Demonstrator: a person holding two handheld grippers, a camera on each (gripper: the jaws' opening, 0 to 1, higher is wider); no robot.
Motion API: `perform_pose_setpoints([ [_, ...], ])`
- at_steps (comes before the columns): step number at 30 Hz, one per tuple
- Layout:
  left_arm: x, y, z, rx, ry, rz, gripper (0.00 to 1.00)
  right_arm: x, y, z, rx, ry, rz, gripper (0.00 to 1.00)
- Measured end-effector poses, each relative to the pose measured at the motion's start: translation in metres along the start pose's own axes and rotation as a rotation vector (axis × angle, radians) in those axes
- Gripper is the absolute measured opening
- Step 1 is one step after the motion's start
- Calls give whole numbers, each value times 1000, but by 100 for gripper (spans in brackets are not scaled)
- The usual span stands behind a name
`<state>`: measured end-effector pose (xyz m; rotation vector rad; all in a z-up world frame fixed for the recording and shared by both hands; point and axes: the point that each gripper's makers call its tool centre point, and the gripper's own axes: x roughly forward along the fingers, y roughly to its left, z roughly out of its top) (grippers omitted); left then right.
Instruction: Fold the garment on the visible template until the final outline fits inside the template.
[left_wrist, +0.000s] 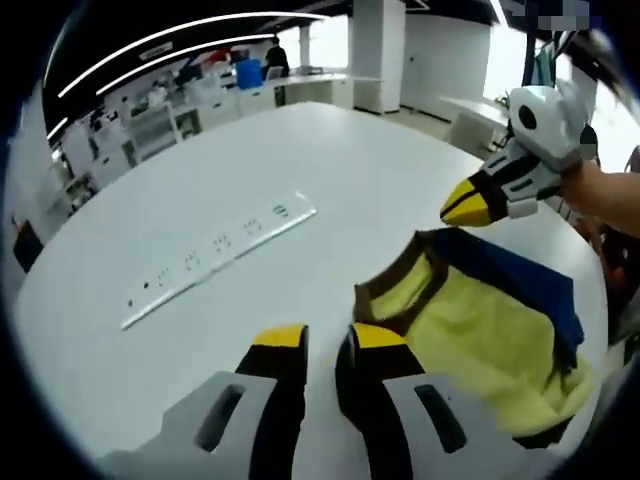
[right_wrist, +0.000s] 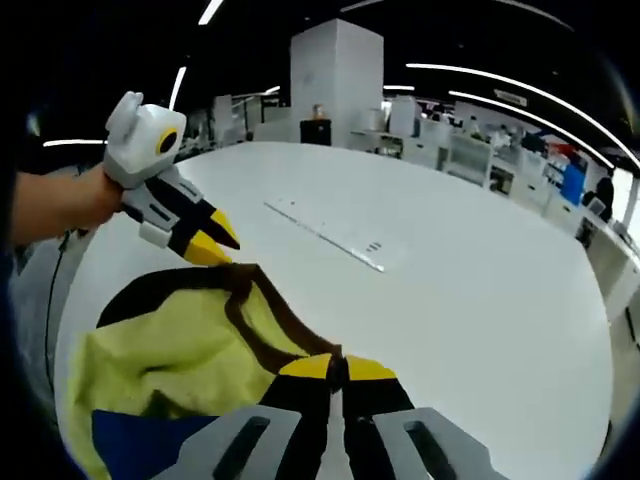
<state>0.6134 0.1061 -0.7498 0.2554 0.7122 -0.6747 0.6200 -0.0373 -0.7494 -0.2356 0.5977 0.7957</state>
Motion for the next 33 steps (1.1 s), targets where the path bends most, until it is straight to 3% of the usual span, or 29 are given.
perform_pose_setpoints([
  [3,-6,-4,4,-20,-25,-11,23,-3,0,4,47,-36,2,27],
  [8,-19,-8,8,-44,-56,-8,27,-12,1,5,91,-73,5,32],
  [12,-31,-13,12,-49,-78,-11,34,-19,2,5,123,-92,-7,47],
  [24,-66,-29,9,-73,-112,-19,47,-51,15,7,108,-99,-8,57],
  [33,-94,-33,4,-109,-148,-11,47,-75,33,3,96,-117,-2,59],
])
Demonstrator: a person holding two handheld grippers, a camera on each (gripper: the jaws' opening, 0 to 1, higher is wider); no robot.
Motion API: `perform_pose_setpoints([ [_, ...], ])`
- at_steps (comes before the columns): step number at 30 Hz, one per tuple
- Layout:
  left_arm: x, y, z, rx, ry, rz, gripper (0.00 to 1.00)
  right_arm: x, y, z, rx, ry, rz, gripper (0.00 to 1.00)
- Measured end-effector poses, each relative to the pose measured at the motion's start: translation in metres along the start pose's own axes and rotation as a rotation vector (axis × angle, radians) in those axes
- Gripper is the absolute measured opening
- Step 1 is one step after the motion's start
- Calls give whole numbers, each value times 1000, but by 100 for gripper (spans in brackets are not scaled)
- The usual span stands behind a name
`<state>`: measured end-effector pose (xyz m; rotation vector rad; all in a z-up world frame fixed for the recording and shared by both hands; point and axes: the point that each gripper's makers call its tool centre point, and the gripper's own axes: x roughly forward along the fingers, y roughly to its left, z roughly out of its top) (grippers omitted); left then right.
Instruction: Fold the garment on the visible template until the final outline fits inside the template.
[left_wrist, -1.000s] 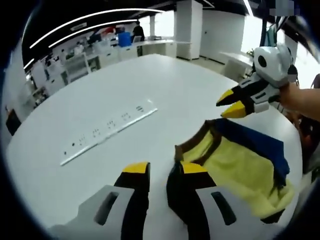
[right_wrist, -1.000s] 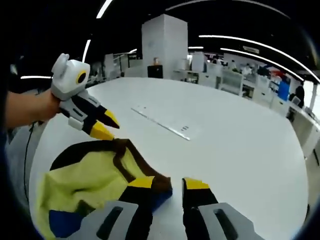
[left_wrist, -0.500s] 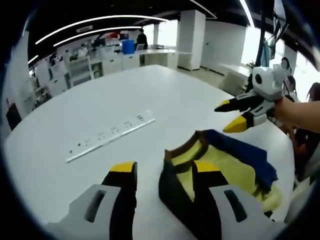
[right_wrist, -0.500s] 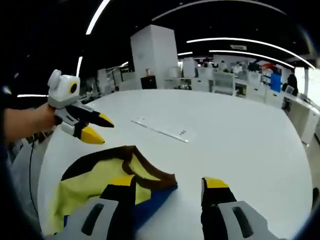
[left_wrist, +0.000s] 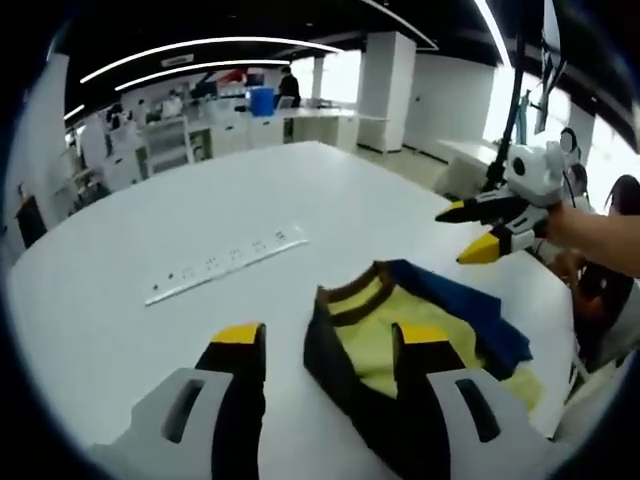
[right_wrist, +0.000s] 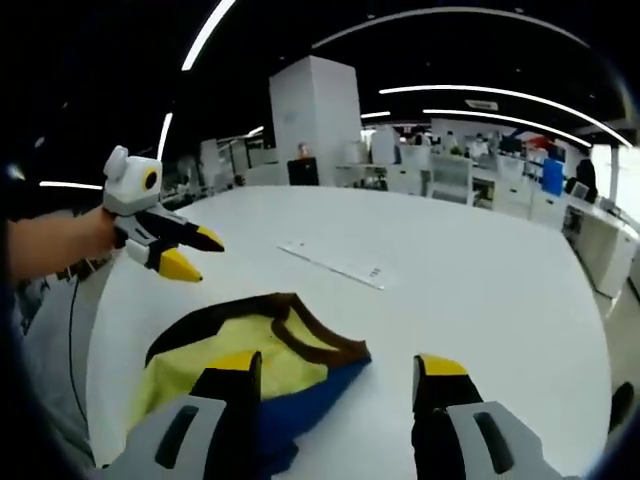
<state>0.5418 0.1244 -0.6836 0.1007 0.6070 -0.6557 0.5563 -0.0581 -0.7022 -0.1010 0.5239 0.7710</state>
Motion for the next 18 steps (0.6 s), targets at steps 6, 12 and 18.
perform_pose_setpoints([
  [6,-15,-3,-4,-9,-3,5,46,-11,14,-4,-23,-2,6,58],
  [12,-28,-12,-7,-17,-17,-2,45,-21,25,-5,-27,-11,11,58],
  [18,-36,-14,-15,-32,-7,-3,43,-29,31,-8,-27,-9,10,57],
])
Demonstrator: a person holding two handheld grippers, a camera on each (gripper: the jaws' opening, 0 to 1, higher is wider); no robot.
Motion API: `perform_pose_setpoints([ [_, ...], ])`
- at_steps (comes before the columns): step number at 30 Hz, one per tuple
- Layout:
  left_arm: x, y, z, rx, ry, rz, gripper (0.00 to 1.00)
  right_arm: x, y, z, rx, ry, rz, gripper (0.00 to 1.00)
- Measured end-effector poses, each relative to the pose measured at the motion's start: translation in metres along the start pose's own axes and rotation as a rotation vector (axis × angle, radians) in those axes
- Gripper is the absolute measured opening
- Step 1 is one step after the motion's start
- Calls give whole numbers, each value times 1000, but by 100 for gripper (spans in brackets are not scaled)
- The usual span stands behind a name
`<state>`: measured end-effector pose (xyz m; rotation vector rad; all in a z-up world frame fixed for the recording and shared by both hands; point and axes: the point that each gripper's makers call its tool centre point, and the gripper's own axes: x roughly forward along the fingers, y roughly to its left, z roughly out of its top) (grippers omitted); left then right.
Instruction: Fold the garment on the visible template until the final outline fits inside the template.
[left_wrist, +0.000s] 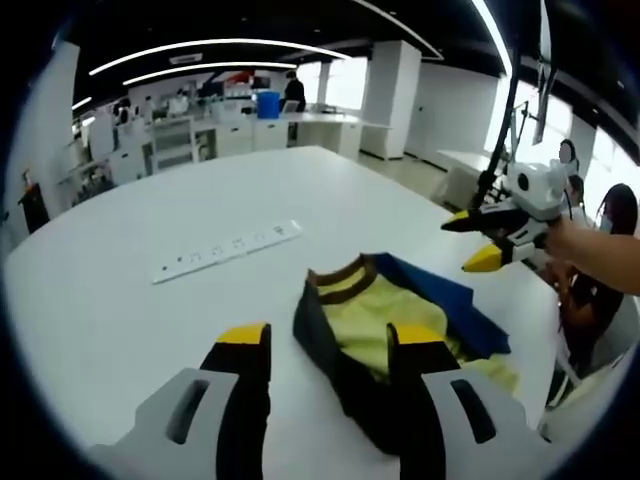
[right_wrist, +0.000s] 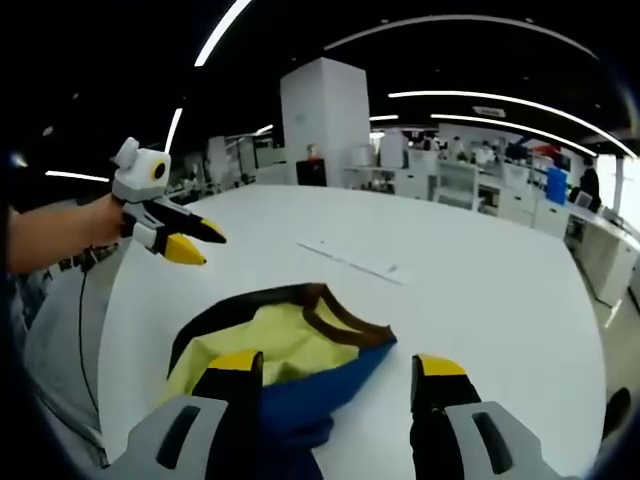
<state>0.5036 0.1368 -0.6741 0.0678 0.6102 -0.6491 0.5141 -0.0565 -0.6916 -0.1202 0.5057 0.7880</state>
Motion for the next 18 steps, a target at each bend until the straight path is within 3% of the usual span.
perform_pose_setpoints([
  [18,-18,-14,-39,-45,65,-25,39,-24,25,-12,-12,16,23,53],
])
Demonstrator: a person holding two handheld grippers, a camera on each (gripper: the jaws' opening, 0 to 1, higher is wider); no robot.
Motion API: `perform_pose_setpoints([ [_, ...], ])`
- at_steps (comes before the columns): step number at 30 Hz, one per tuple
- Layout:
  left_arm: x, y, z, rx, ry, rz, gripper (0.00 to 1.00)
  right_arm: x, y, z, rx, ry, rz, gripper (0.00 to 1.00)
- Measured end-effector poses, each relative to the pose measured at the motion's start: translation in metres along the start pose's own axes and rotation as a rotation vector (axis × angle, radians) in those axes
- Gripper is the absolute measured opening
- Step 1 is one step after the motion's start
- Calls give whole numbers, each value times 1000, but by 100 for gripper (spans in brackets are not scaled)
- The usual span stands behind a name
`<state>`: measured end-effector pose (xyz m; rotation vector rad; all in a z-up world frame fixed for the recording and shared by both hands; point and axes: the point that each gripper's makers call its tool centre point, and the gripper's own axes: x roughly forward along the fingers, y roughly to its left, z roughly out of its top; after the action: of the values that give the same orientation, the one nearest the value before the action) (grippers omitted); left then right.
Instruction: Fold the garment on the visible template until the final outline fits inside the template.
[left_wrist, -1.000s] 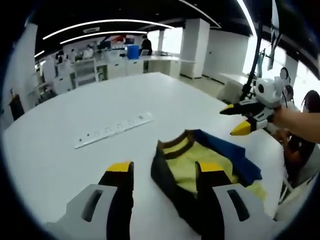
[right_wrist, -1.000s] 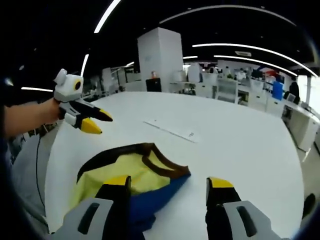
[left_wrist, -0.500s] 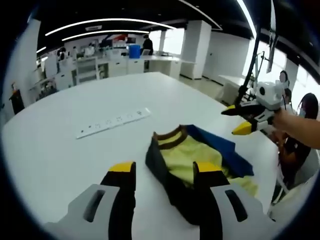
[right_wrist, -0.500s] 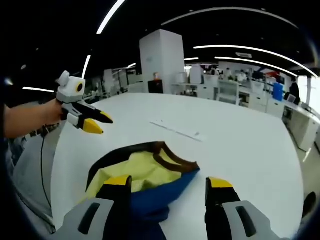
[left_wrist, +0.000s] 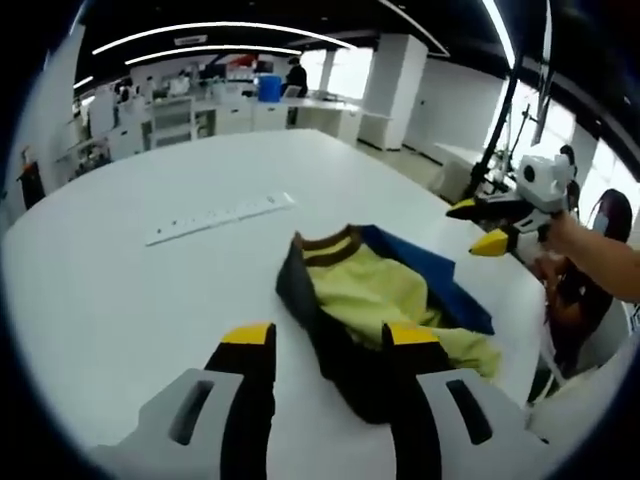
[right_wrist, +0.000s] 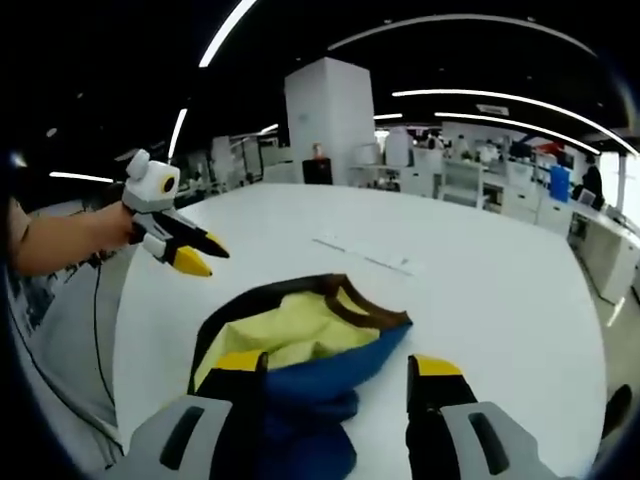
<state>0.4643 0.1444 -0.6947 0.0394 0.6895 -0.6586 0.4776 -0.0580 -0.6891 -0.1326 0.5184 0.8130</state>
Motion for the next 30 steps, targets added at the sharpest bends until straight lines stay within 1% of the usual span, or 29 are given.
perform_pose_setpoints([
  [5,-1,-5,-11,-16,3,-9,39,-4,9,-9,-20,14,4,50],
  [8,1,-4,-17,-18,10,-9,38,-4,15,-15,-21,20,10,49],
  [19,1,-10,-52,-61,50,-27,37,-5,37,-41,-34,53,35,41],
  [22,2,-11,-61,-68,65,-31,37,-5,40,-45,-39,60,40,39],
  [30,3,-17,-76,-74,95,-47,36,-1,59,-60,-81,95,76,31],
])
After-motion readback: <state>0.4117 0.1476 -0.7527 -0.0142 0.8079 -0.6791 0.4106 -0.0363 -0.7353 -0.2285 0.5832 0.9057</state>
